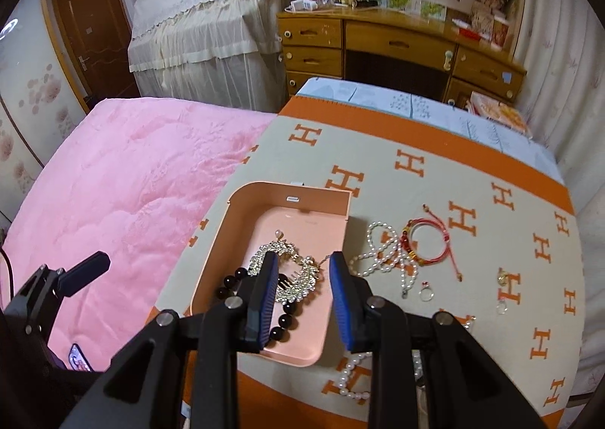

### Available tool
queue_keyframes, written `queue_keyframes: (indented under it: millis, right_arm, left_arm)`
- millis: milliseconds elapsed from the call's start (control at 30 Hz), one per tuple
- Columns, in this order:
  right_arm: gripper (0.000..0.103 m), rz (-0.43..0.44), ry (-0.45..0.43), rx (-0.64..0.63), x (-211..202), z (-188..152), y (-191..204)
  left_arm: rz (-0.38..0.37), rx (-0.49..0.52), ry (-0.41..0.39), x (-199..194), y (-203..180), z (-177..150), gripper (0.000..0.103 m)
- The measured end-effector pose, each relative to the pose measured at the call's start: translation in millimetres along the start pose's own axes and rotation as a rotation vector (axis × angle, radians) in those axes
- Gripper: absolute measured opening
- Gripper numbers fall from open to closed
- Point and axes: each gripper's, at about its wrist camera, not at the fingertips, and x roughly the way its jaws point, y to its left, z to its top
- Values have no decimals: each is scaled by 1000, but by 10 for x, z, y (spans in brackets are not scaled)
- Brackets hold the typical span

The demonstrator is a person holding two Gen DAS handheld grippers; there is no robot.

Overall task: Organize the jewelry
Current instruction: 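Carry bead bracelet in left tool while right tool carries hair clip into pink box, then reach left tool to red string bracelet while right tool reaches gold ring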

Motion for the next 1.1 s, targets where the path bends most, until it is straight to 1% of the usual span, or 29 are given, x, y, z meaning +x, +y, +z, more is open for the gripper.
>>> queue_keyframes:
  millis: [167,300,500,700,767,833,867,1033,1100]
  right_arm:
    - [28,21,-3,4,-37,-79,-157]
    - [28,24,7,23,-53,-117,-422]
    - [28,1,19,111,-109,-103,-1097]
    - [29,-35,16,230,-166,-104,-1822]
    - [33,-43,27,258,-147,-102,-2018]
    - [41,-36,39,289,-109,-114,-2191]
    - [42,-32,46,303,-79,-121,-2273]
    - [43,-22,104,353,114,-176,-2555]
    - [43,-16,136,367,212,-206,-2642]
  left_arm:
    - [7,30,18,29,-143,73,84]
    - [7,66,35,94,-319,155,84]
    - [-1,142,56,266,-668,439,84]
    - [-45,200,108,567,-1065,840,84]
    - [-60,202,140,717,-1191,966,84]
    - [-83,199,179,874,-1298,1053,84]
    - [-98,196,205,970,-1352,1089,84]
    - [-137,202,314,1409,-1589,1179,84]
    - [-132,218,339,1550,-1662,1198,84]
